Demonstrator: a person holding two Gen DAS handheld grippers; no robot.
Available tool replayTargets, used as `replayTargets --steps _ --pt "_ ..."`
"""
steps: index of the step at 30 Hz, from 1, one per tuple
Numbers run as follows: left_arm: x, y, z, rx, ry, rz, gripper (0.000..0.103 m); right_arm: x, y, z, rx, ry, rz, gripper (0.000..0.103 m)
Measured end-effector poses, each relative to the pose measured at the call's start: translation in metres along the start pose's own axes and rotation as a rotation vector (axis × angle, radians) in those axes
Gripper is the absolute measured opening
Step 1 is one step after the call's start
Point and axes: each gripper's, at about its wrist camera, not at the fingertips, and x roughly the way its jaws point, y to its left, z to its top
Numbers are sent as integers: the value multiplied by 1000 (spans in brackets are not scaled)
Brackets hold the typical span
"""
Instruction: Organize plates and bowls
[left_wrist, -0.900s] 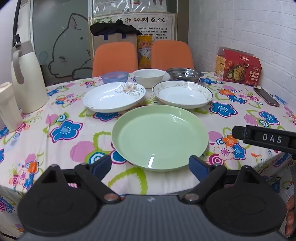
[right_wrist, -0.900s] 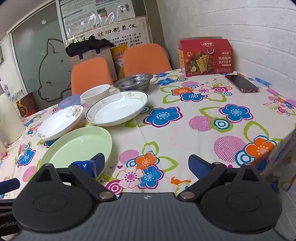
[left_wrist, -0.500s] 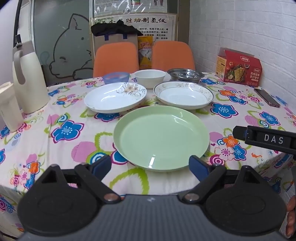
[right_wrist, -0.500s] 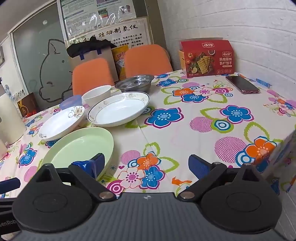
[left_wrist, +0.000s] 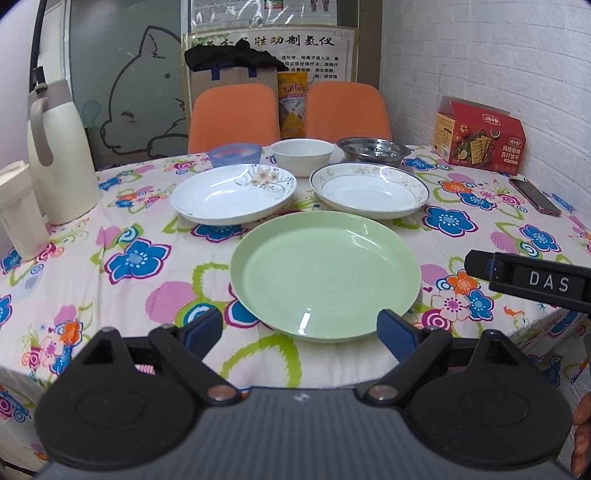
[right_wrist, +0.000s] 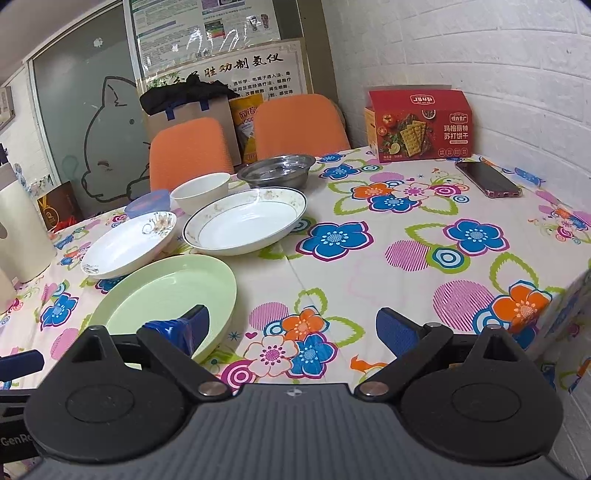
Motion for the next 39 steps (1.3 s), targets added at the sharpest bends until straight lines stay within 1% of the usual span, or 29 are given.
replayTargets --steps 19,31,35,39 --pt "-4 -3 -1 10 -7 -5 90 -16 6 3 -36 -68 -45 85" --pt "-5 -10 -2 30 -4 -3 90 -17 10 2 -54 -75 -32 85" --pt "-3 -8 -3 26 3 -5 90 -19 11 5 -58 -91 -53 85" --pt "-1 -3 -2 29 0 2 90 -18 13 8 -66 -119 -100 85"
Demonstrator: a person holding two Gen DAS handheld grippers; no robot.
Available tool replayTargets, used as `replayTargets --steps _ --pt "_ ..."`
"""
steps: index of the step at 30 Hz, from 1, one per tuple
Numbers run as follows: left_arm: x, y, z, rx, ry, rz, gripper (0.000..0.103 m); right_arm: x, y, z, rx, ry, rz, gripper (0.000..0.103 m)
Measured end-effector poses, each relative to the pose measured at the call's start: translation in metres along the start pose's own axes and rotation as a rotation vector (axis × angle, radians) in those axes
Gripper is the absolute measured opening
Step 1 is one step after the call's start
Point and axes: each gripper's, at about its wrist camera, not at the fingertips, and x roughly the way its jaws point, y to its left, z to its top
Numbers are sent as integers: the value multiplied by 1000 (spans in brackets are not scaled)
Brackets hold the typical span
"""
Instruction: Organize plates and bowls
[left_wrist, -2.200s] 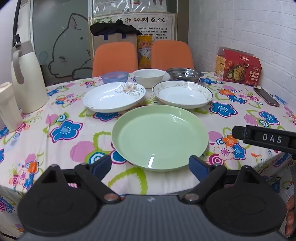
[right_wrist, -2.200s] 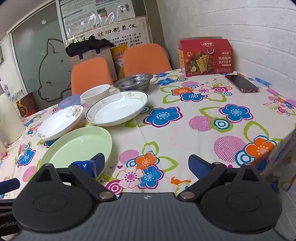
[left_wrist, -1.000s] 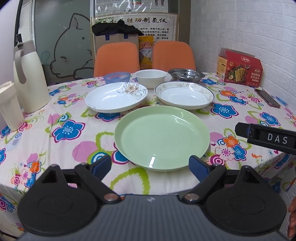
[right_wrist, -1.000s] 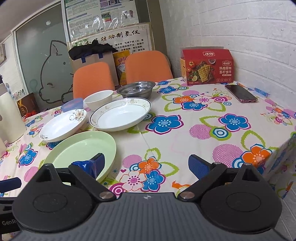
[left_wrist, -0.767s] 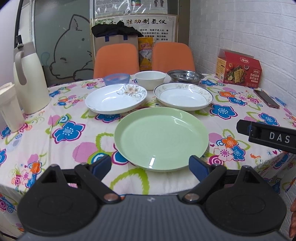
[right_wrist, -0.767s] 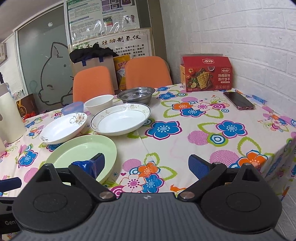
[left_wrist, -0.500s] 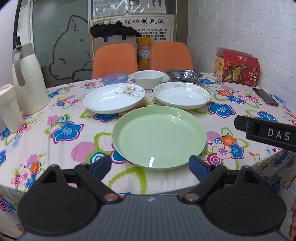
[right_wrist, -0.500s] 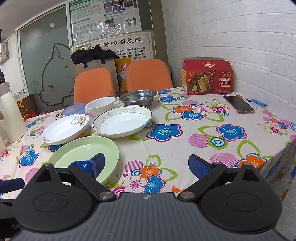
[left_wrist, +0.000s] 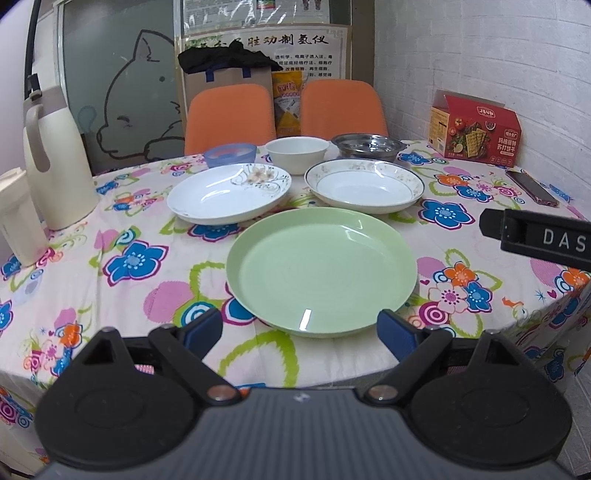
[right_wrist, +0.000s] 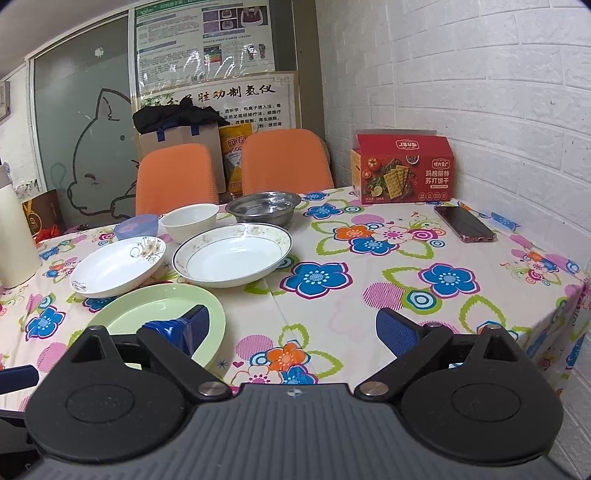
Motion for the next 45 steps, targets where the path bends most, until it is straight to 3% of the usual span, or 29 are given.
replayTargets --steps 6,12,23,40,45 --pt "4 9 6 -9 -26 -1 90 11 2 0 4 -2 -8 85" --pt "22 18 12 -27 16 31 90 33 8 -2 14 63 25 85" --pt "33 48 41 -99 23 67 90 47 16 23 52 70 67 85" --pt "62 85 74 -182 41 128 90 93 11 45 73 129 31 85" --pt "69 89 76 -163 51 144 90 99 12 46 30 141 45 85"
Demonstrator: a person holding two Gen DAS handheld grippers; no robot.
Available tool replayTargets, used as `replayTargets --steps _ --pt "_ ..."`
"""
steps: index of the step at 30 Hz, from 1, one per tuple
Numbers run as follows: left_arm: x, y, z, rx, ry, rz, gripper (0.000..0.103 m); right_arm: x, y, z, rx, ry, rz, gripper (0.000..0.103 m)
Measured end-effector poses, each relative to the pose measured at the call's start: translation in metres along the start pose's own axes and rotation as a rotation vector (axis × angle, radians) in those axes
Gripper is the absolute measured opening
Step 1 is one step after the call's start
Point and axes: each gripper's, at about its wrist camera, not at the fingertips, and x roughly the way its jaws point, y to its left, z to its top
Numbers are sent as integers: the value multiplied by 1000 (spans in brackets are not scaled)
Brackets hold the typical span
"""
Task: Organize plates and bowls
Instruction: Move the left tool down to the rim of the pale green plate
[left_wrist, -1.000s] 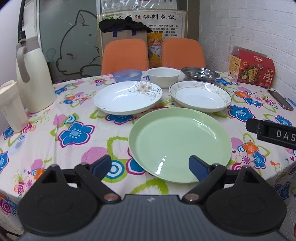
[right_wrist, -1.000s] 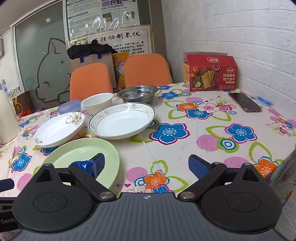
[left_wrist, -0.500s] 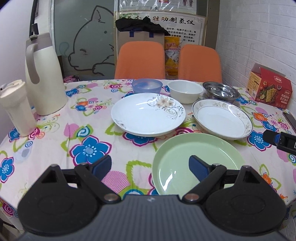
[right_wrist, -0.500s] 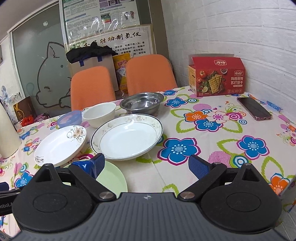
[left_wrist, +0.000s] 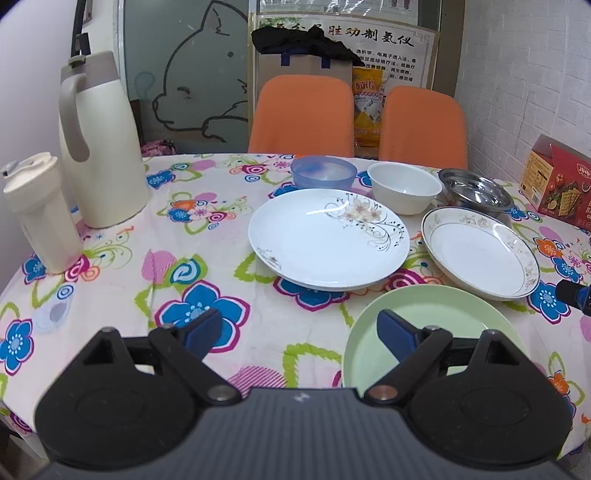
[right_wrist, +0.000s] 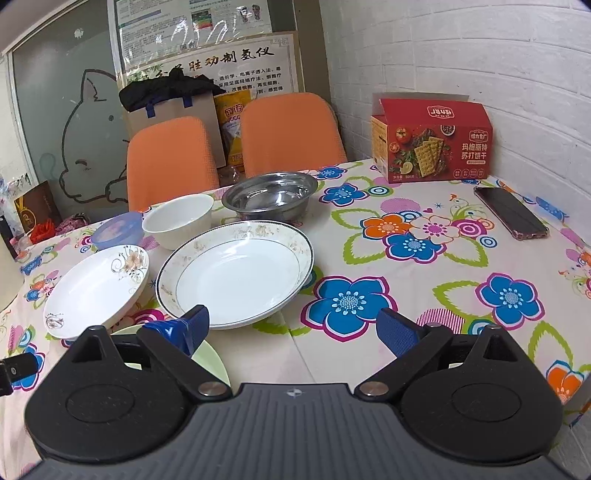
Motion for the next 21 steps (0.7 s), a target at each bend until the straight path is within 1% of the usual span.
replayTargets --steps 2,7,9,12,13,15,16,17,18,19,21 --pt "3 5 4 6 -8 15 90 5 -7 6 -7 -17 8 85" --pt "18 27 19 -16 -32 70 90 33 -41 24 1 -2 -85 85" --pt "29 37 24 -22 -34 78 90 51 -59 31 16 15 -113 85" --pt "50 62 32 -45 -33 62 90 78 -88 40 48 46 -161 85" --pt "59 72 35 -58 -33 74 90 88 -97 43 55 67 -185 85" --pt "75 91 40 -73 -27 121 90 97 -109 44 81 100 -198 85" --pt "79 97 39 -71 -29 129 90 97 -111 41 101 120 -185 85" --pt "80 104 37 -67 -29 127 90 92 -110 37 111 130 -156 85" --pt "79 107 33 -64 -27 119 90 84 -106 31 111 122 -112 84" --pt "76 110 28 -71 -26 100 90 73 -99 24 105 97 -60 85" --pt "68 111 14 -100 -13 27 90 49 -80 10 81 37 39 85"
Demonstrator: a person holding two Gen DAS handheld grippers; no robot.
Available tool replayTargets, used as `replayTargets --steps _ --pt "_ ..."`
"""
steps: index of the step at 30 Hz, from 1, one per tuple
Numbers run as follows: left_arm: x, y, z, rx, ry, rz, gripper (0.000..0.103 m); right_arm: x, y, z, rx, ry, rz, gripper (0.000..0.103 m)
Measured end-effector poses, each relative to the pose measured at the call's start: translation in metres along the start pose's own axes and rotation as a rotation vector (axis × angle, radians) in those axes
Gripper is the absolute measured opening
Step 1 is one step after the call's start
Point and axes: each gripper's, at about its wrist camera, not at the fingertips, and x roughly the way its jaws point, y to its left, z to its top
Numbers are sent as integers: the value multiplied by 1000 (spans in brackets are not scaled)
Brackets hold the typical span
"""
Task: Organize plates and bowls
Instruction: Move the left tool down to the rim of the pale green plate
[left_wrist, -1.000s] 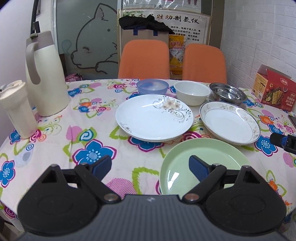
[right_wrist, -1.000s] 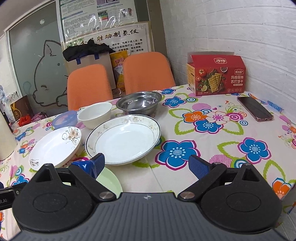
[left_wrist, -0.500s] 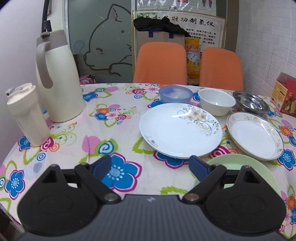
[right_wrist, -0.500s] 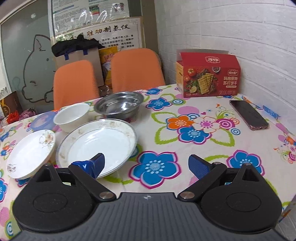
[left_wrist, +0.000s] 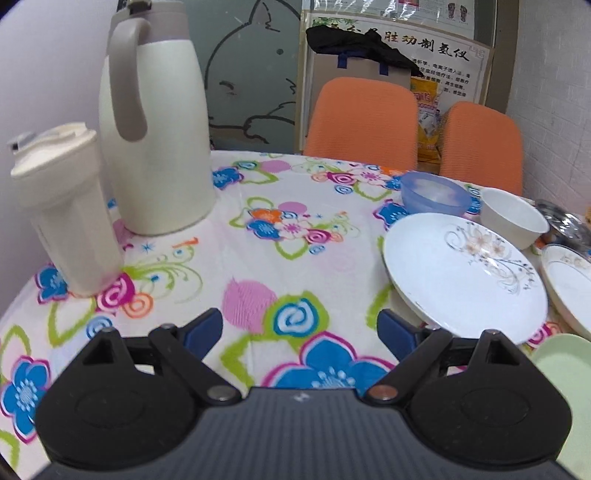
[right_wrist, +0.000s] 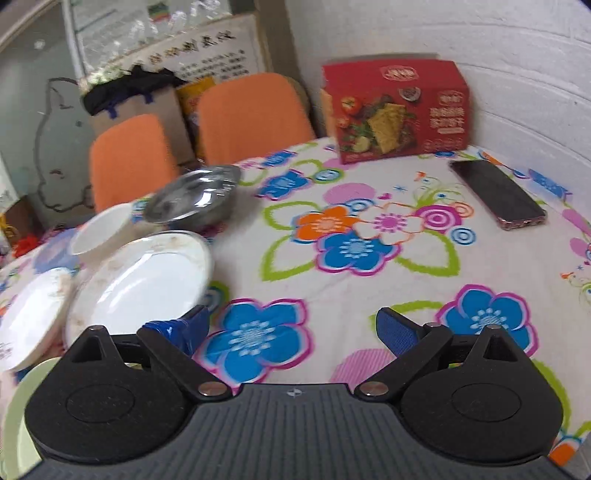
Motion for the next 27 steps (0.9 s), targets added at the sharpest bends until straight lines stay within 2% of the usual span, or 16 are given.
replayTargets --steps 3,7,11,16,23,25,27 --pt "-11 -9 -16 -24 64 -94 90 -21 35 -24 -65 -18 149 85" --pt "-25 -35 -30 -20 111 -226 90 -18 75 -45 -122 98 278 84" --pt "-24 -68 -40 57 158 -270 90 -12 94 -54 -175 134 258 84" --pt "-15 -88 -44 65 195 -342 90 -9 98 -59 -201 150 230 84" --pt "-14 -107 -49 157 175 -319 90 -10 114 -76 -318 118 183 87" --pt "-15 -109 -50 175 176 -314 90 -13 111 -81 -315 89 183 86" --pt "-16 -111 -51 187 179 -322 90 -14 112 -79 -324 100 174 86"
